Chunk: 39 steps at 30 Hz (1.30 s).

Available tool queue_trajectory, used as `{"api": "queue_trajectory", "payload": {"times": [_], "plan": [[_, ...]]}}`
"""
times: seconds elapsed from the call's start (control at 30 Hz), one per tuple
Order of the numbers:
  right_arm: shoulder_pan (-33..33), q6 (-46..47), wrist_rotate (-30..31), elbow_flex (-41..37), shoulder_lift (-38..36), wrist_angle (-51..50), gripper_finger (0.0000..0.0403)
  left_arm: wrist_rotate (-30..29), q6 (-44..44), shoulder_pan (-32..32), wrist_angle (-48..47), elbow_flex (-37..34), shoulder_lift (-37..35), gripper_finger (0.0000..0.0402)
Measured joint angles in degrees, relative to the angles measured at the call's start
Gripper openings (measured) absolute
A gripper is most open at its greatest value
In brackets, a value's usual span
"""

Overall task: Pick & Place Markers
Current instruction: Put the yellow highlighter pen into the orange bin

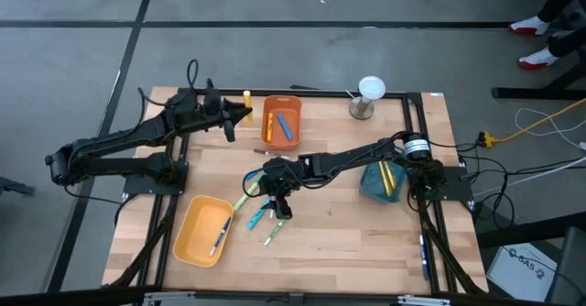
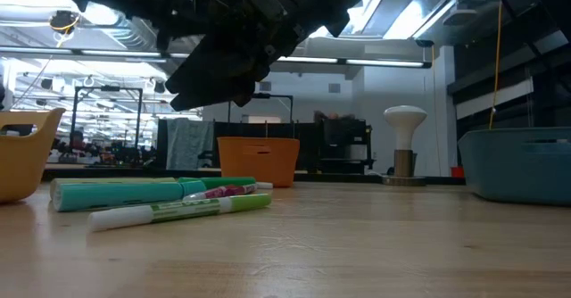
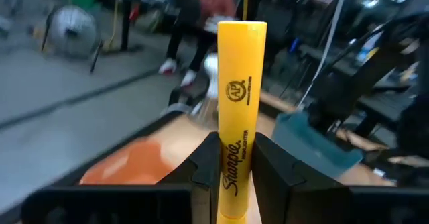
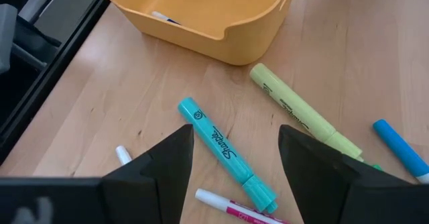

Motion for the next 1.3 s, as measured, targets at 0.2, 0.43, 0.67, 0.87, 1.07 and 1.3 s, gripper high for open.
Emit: {"api": "queue_trajectory", "payload": {"times": [0.2, 0.43, 0.67, 0.87, 1.07, 1.3], "plan": [[0.00, 0.01, 0.00, 0.00, 0.00, 0.00, 0.0216, -0.09, 2.66, -1.08, 6.10, 0.01, 0.39, 0.0055], [0.00, 0.00, 0.00, 0.00, 0.00, 0.02, 0.0216, -0.13, 4.26, -1.43, 11.79, 0.01, 4.37, 0.0055], [0.00, 0.02, 0.00, 0.00, 0.00, 0.02, 0.0216, -0.61, 6.32, -1.40, 17.02, 0.01, 10.32, 0.0055], [0.02, 0.02, 0.00, 0.00, 0.00, 0.02, 0.0216, -0.64, 7.59, -1.32, 17.47, 2.88, 15.90, 0.0055], [0.02, 0.01, 0.00, 0.00, 0.00, 0.02, 0.0216, -2.32, 9.80, -1.32, 13.84, 8.99, 22.15, 0.0055], [0.02, 0.02, 0.00, 0.00, 0.00, 0.02, 0.0216, -5.71, 13.11, -1.32, 4.72, 17.75, 29.03, 0.0055]]}}
